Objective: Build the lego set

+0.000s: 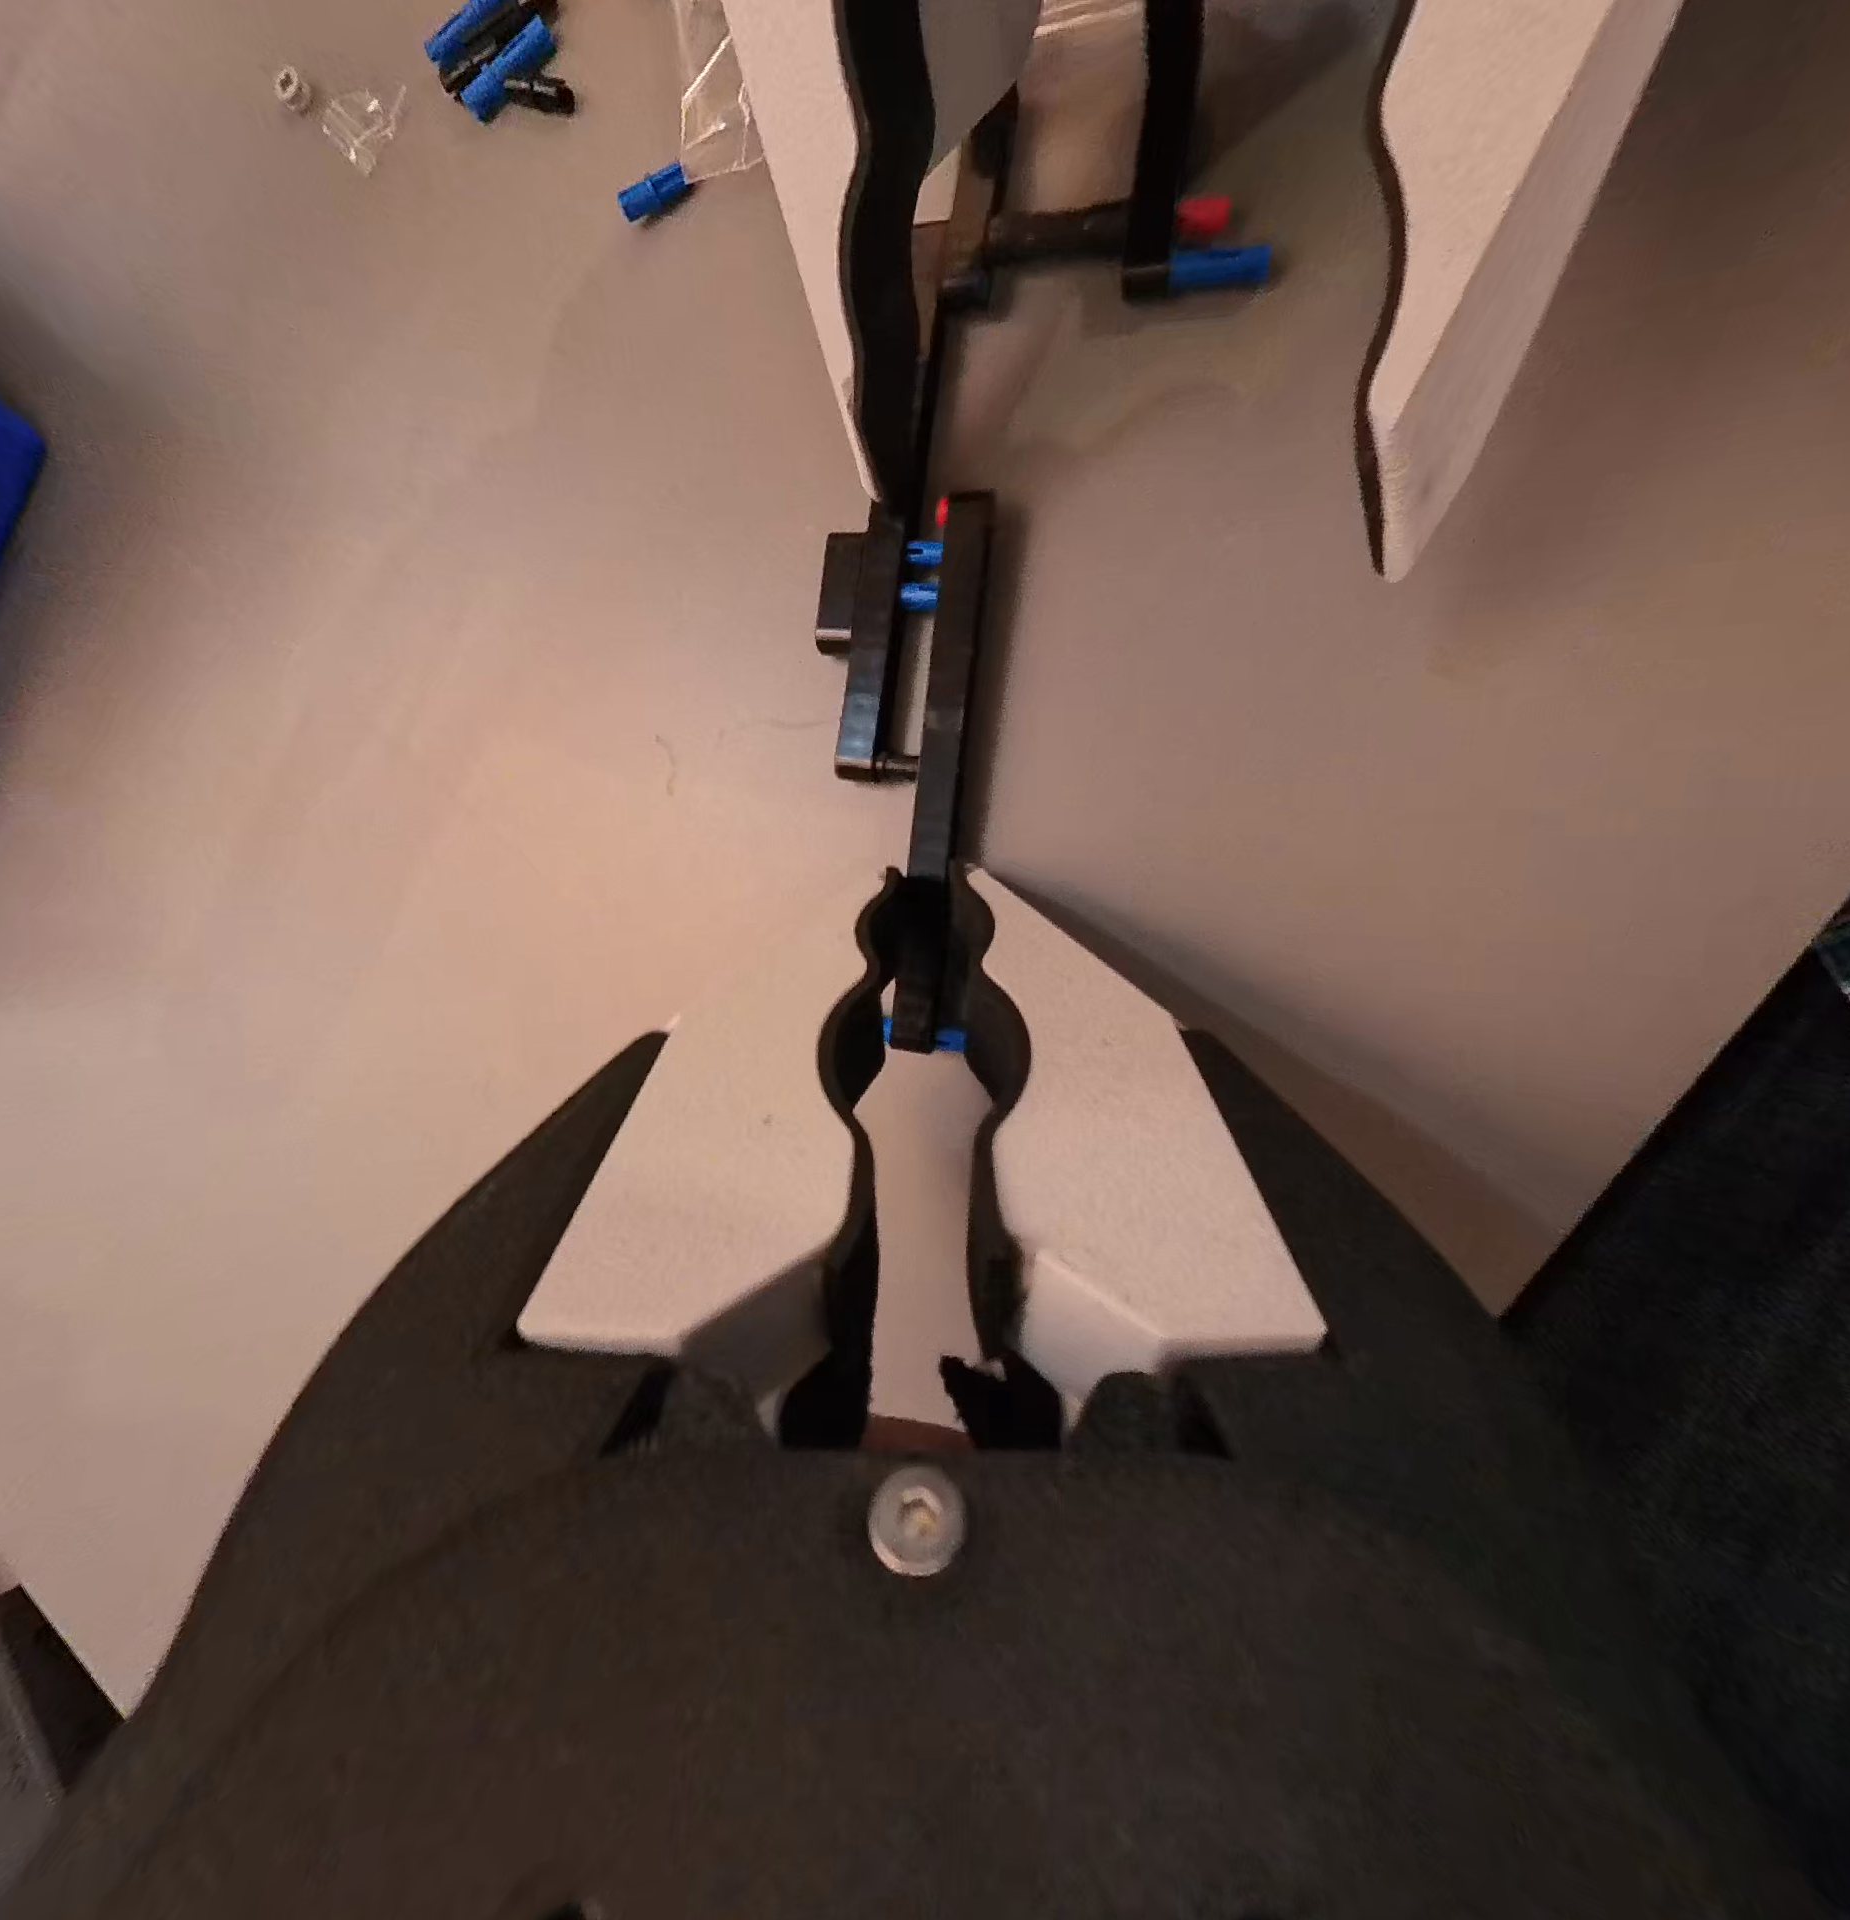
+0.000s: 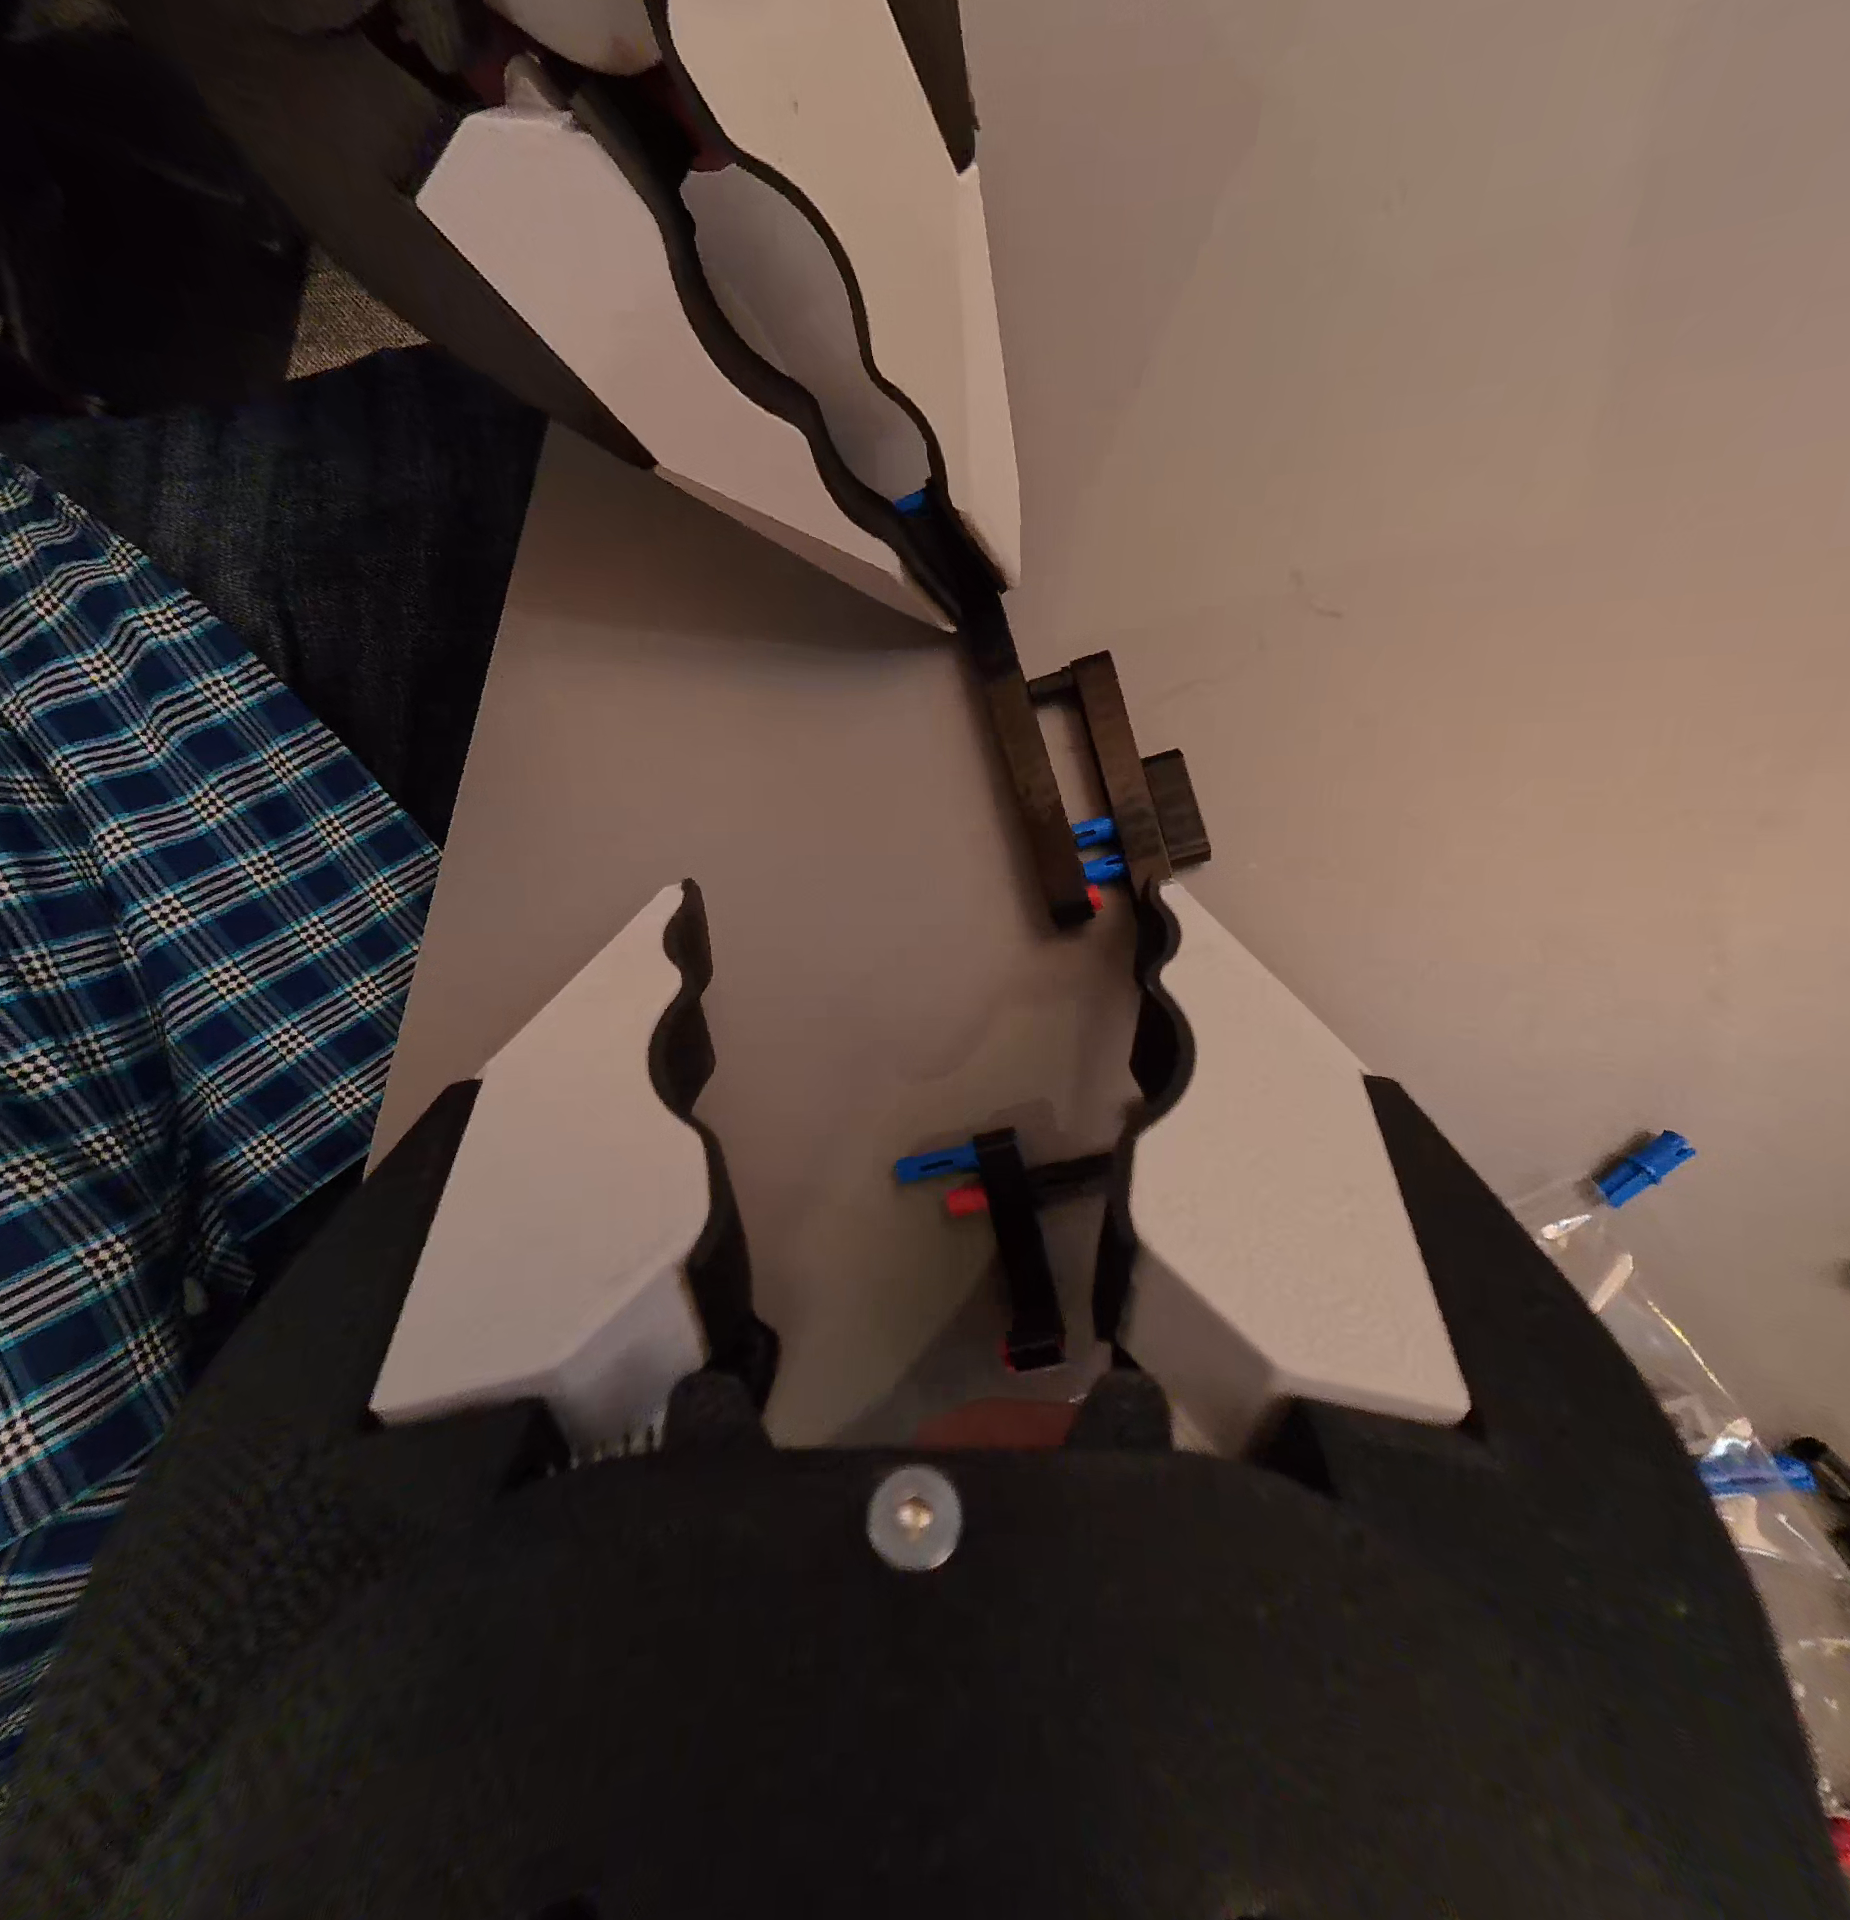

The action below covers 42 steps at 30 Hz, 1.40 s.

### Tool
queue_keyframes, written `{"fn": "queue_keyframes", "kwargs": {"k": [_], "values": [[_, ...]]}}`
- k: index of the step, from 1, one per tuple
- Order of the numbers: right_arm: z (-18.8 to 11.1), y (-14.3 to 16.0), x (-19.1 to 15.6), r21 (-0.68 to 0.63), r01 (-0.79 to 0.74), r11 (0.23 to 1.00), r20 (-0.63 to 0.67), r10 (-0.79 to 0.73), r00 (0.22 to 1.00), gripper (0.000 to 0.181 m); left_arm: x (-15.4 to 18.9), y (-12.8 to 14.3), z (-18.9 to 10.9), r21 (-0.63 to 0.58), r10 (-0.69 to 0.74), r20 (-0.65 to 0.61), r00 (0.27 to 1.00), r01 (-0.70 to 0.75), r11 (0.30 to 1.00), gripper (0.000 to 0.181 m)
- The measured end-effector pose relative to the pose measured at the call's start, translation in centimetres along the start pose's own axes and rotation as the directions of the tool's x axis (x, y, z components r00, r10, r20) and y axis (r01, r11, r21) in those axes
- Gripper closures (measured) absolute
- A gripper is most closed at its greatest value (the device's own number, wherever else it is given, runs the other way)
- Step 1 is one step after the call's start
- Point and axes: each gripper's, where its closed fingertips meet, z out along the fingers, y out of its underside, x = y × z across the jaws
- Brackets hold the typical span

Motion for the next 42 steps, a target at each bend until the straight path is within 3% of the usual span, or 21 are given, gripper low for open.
{"fn": "queue_keyframes", "kwargs": {"k": [7,16,25,31,38,42], "values": [[-0.1,0.1,0.0,-0.018,0.011,1.0,-0.006,-0.012,1.0,0.096,-0.2,0.0,0.1,-0.003,-0.006,0.006,1.0,0.006,1.0,0.175],[-0.3,-0.4,1.3,-0.031,0.022,0.999,-0.033,-0.023,0.999,0.102,-0.1,0.1,0.1,-0.004,0.021,-0.015,1.0,-0.021,1.0,0.175],[0.6,-0.2,2.2,-0.078,0.039,0.996,-0.049,-0.043,0.998,0.116,-0.8,0.0,0.4,-0.009,0.058,-0.043,0.997,-0.058,0.998,0.175],[0.7,-0.1,3.0,-0.075,0.023,0.997,-0.064,-0.027,0.998,0.14,-1.1,0.0,0.6,-0.008,0.079,-0.066,0.995,-0.08,0.997,0.174],[0.7,0.0,3.3,-0.065,0.033,0.997,-0.072,-0.038,0.997,0.145,-1.2,0.5,0.3,-0.022,0.092,-0.078,0.993,-0.094,0.995,0.175],[0.7,0.0,3.4,-0.064,0.052,0.997,-0.081,-0.057,0.995,0.162,-1.3,0.7,0.3,-0.027,0.109,-0.097,0.989,-0.112,0.993,0.174]]}}
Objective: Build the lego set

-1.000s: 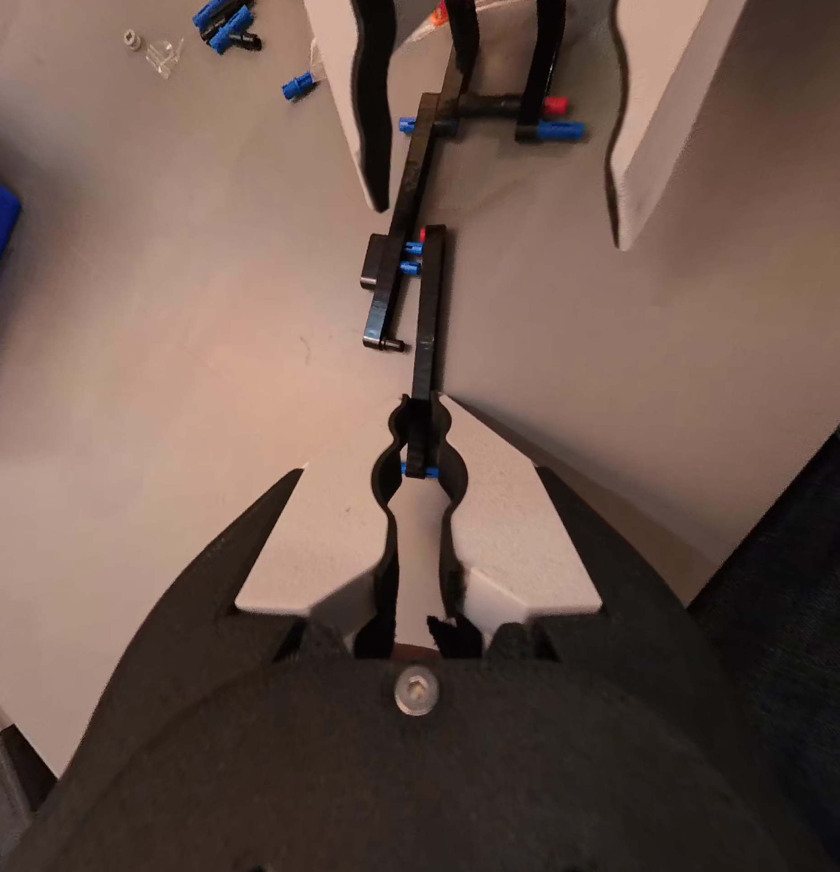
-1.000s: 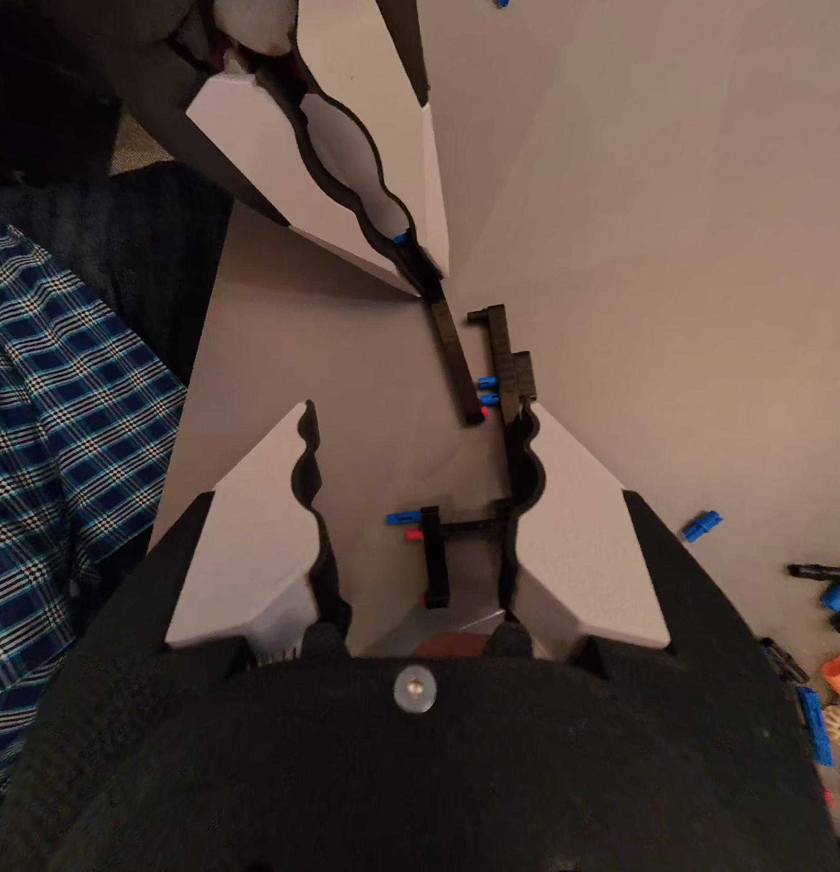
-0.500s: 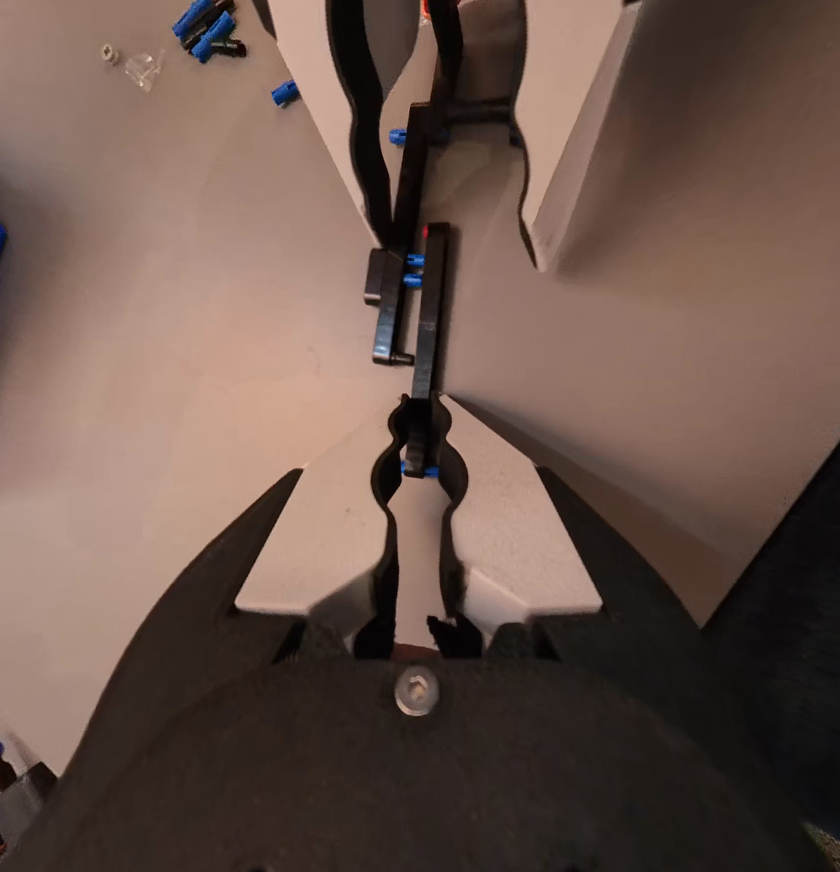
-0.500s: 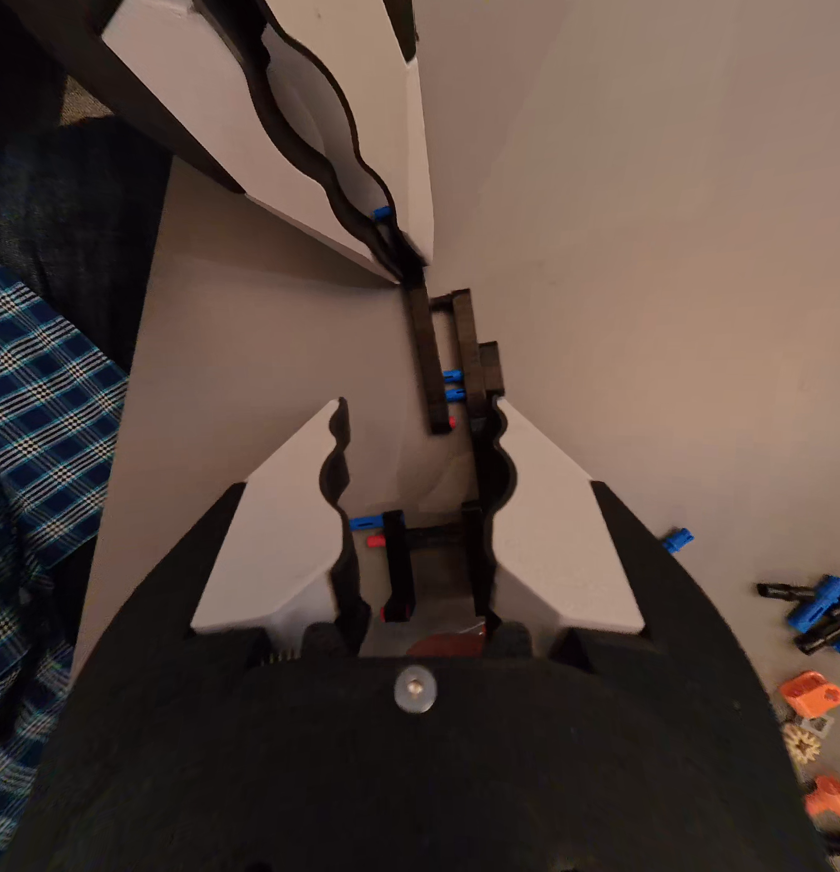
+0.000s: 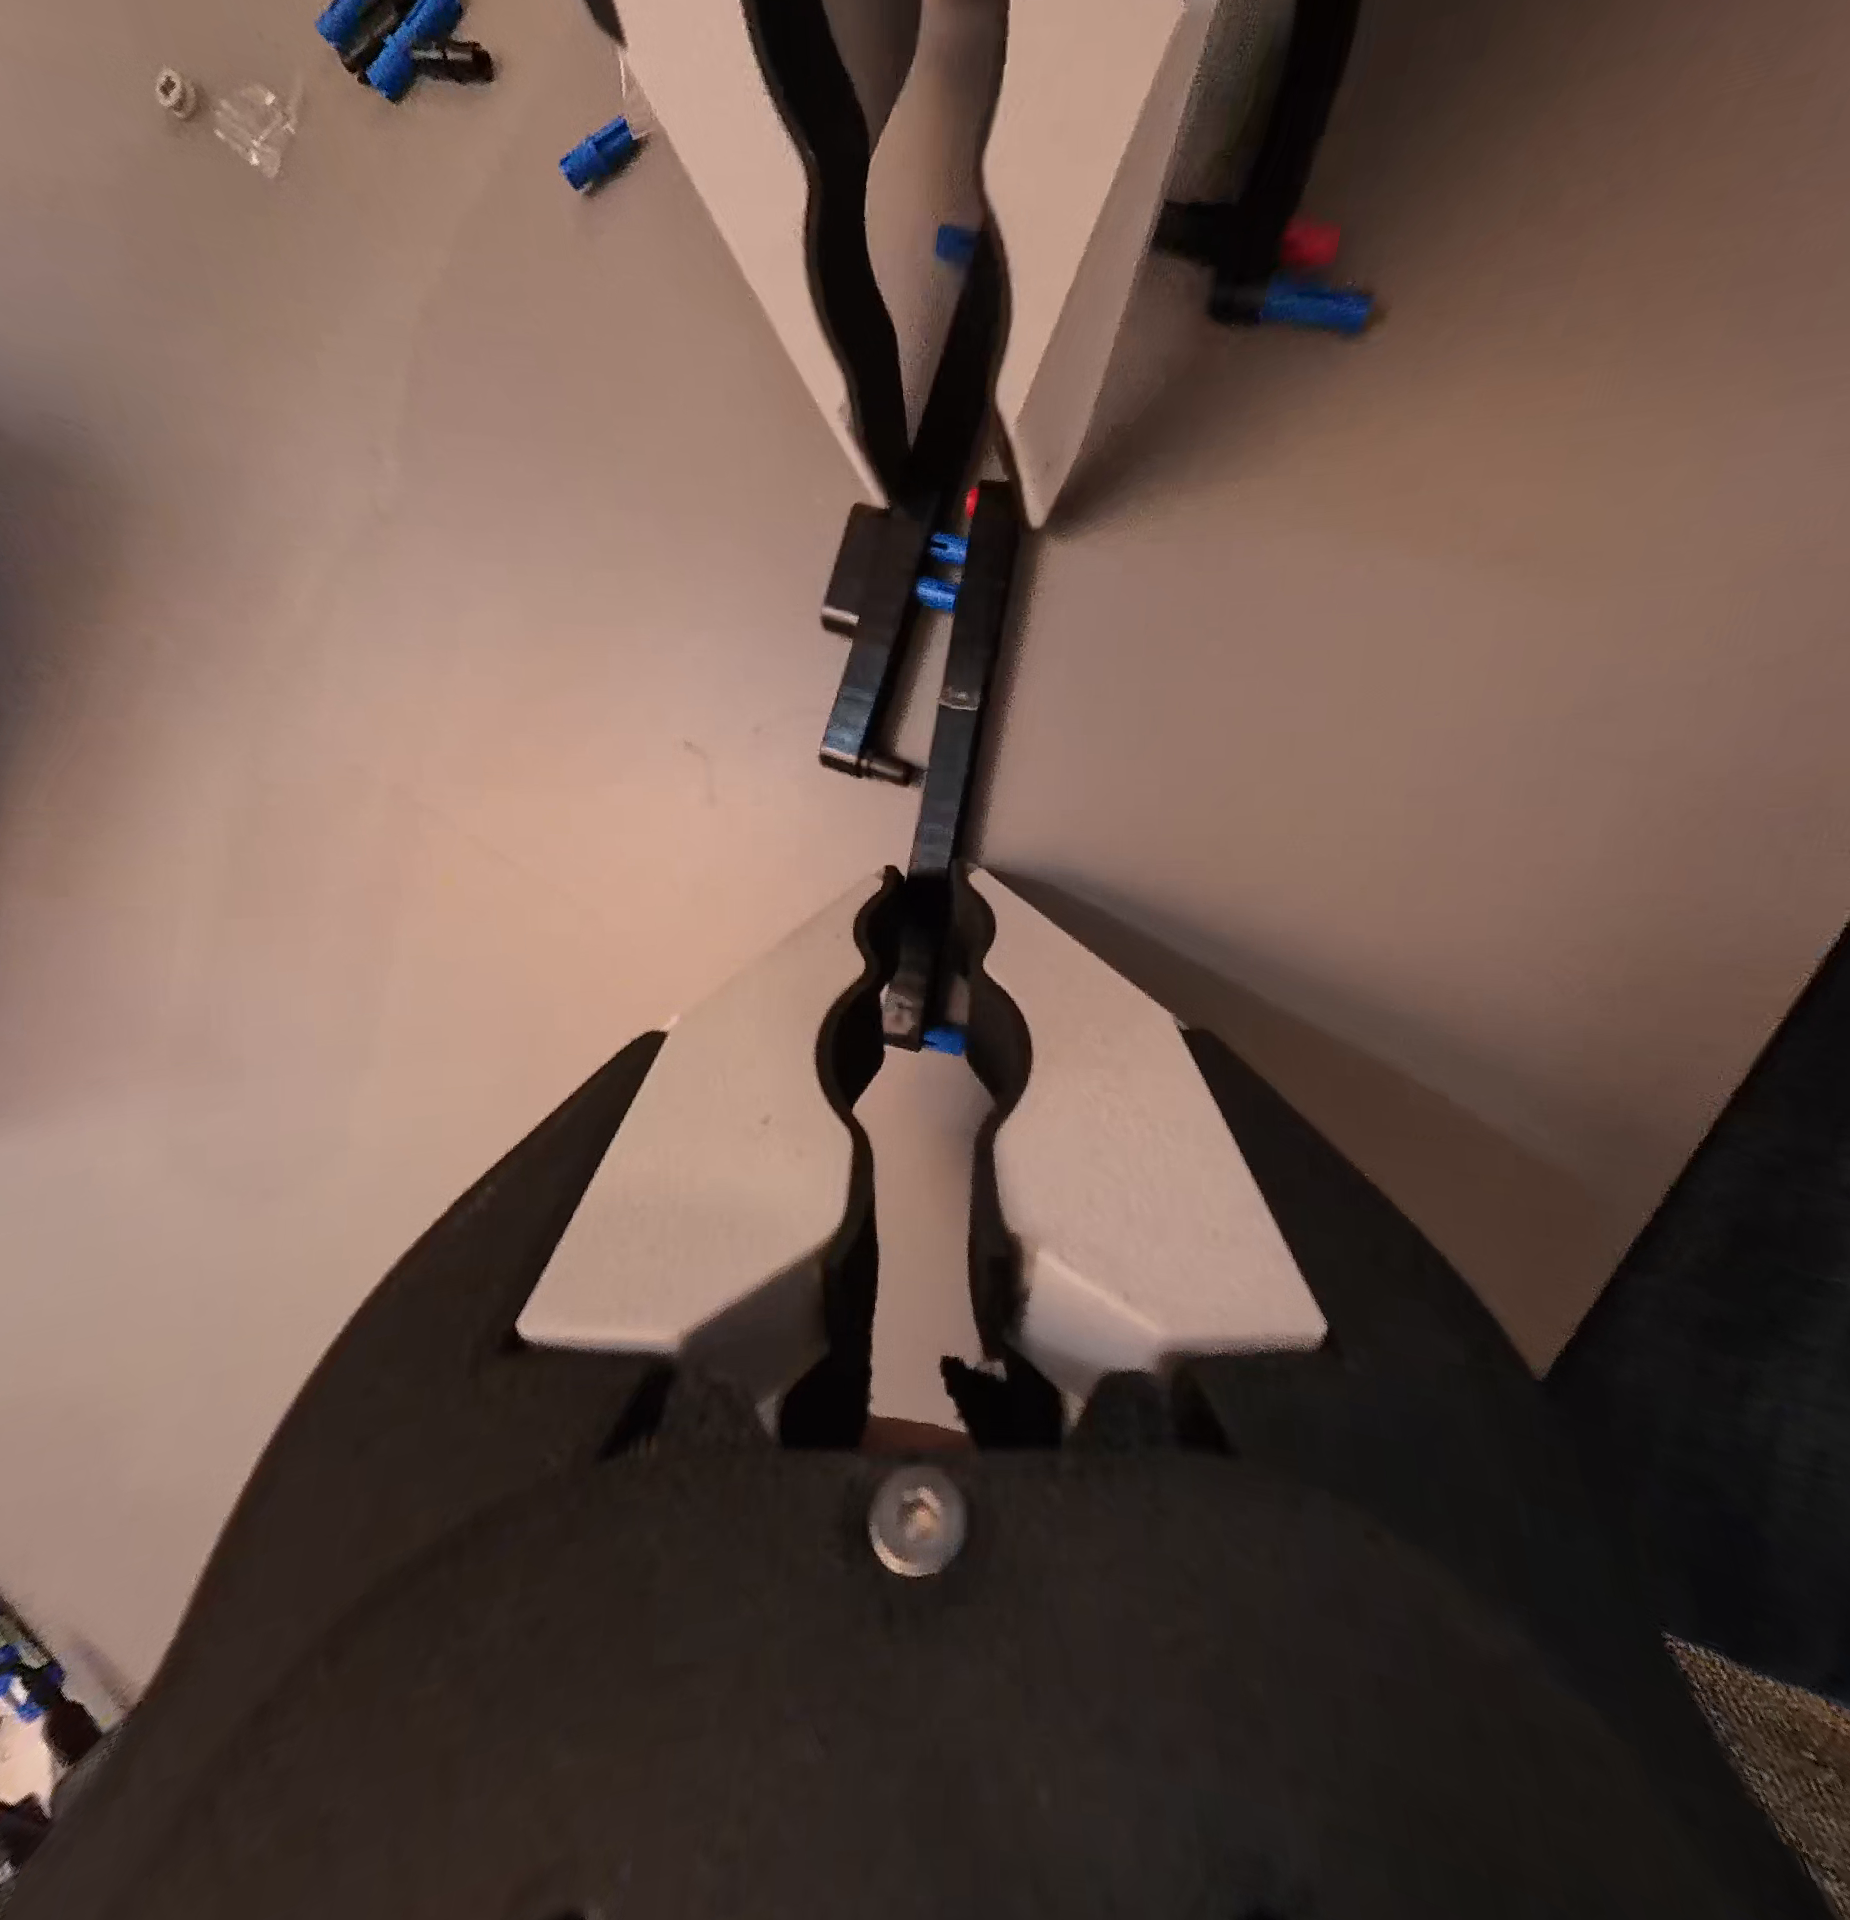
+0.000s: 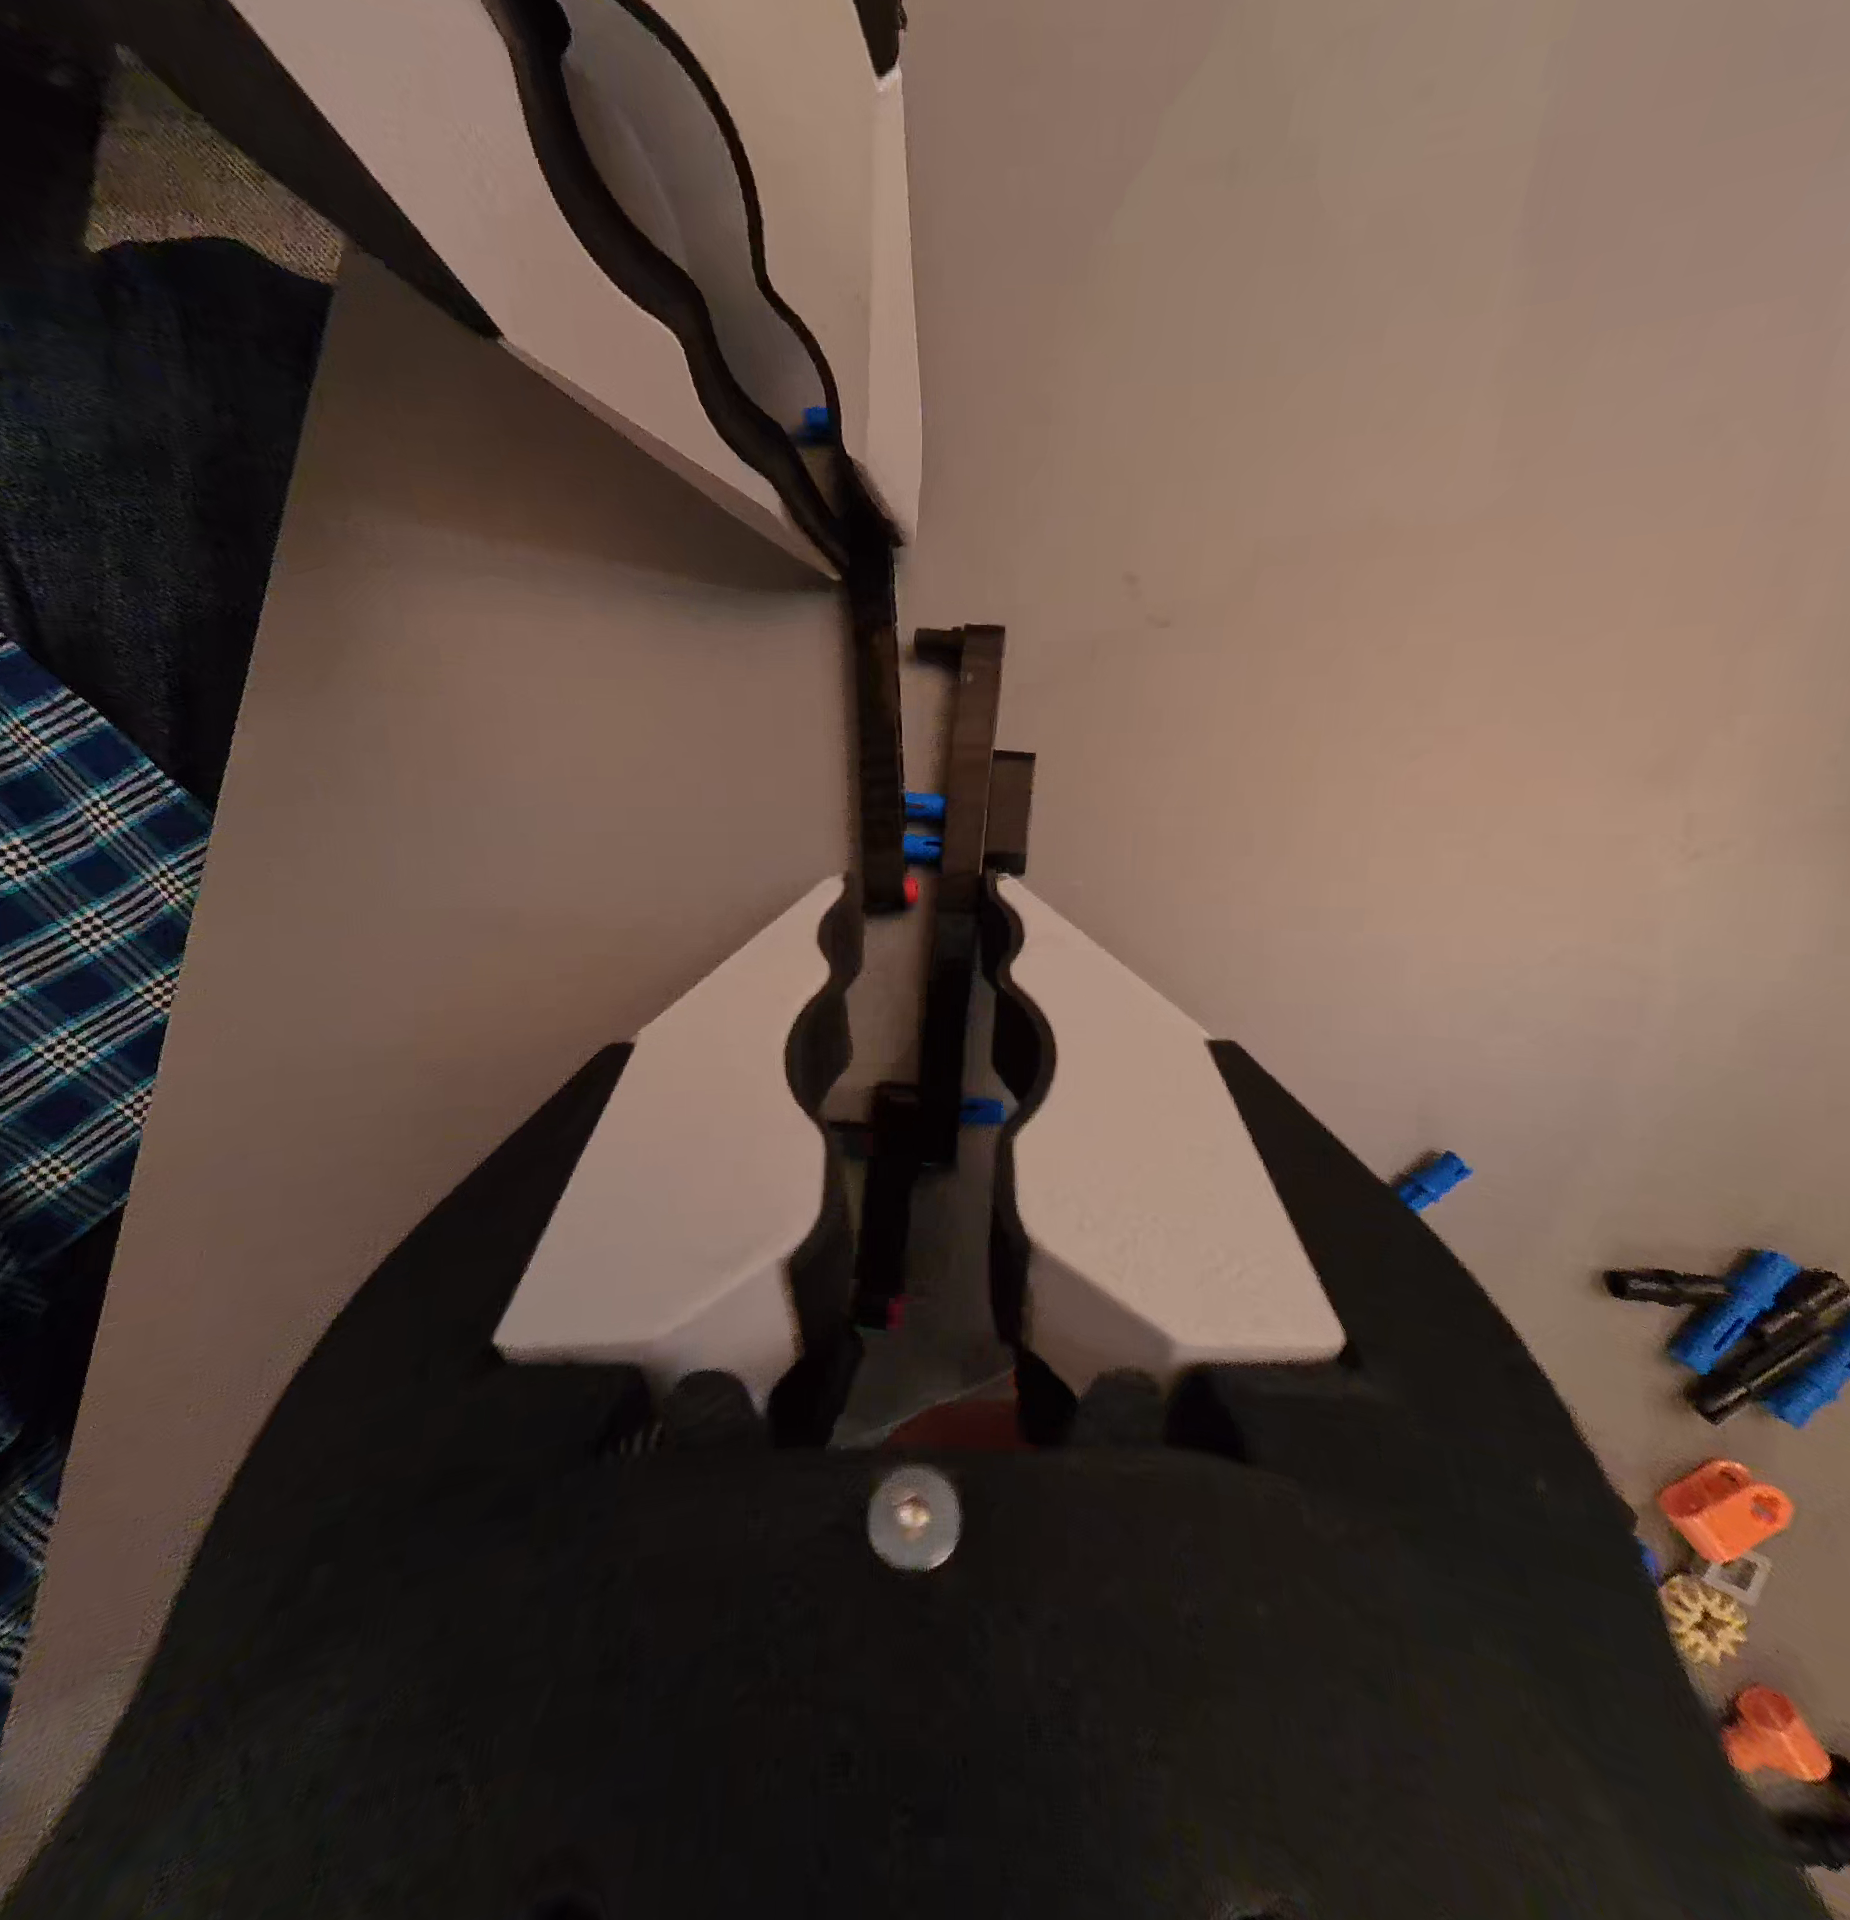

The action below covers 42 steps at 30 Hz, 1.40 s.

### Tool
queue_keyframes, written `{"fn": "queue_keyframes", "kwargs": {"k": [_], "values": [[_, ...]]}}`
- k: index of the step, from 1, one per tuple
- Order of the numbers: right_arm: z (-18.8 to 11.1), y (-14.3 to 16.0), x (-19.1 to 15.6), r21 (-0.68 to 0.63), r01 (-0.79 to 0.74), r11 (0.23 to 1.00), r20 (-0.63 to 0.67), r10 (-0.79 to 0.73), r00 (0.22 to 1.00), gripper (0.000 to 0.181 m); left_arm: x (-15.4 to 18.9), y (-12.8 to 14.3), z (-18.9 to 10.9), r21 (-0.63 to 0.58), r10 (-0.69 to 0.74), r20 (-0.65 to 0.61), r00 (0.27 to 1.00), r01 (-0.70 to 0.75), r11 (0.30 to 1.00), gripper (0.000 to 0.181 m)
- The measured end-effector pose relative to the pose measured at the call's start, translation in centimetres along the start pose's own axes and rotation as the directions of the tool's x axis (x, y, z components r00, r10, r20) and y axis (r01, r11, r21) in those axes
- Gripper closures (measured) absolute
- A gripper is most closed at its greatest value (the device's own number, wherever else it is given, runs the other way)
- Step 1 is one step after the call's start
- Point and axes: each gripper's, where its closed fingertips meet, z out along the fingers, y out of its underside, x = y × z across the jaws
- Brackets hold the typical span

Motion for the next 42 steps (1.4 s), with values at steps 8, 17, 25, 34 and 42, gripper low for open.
{"fn": "queue_keyframes", "kwargs": {"k": [8,17,25,34,42], "values": [[0.0,0.0,0.0,0.014,0.022,1.0,0.0,-0.022,1.0,0.162,-0.1,0.0,0.0,0.004,0.009,-0.018,1.0,-0.009,1.0,0.174],[0.0,0.1,0.0,0.02,0.057,0.998,0.017,-0.058,0.998,0.161,-0.7,-0.1,0.2,0.005,0.028,-0.009,1.0,-0.028,1.0,0.172],[-0.2,0.3,0.3,0.022,0.05,0.998,0.015,-0.051,0.999,0.163,-1.3,-0.6,0.1,0.002,0.043,0.024,0.999,-0.043,0.999,0.144],[-0.2,0.4,0.4,0.031,0.048,0.998,0.016,-0.048,0.999,0.167,0.4,-2.0,0.1,0.066,0.02,-0.073,0.997,-0.015,0.998,0.127],[-0.2,0.4,0.4,0.036,0.052,0.998,0.012,-0.052,0.999,0.167,0.5,-2.9,0.9,0.05,0.009,-0.061,0.998,-0.006,0.999,0.12]]}}
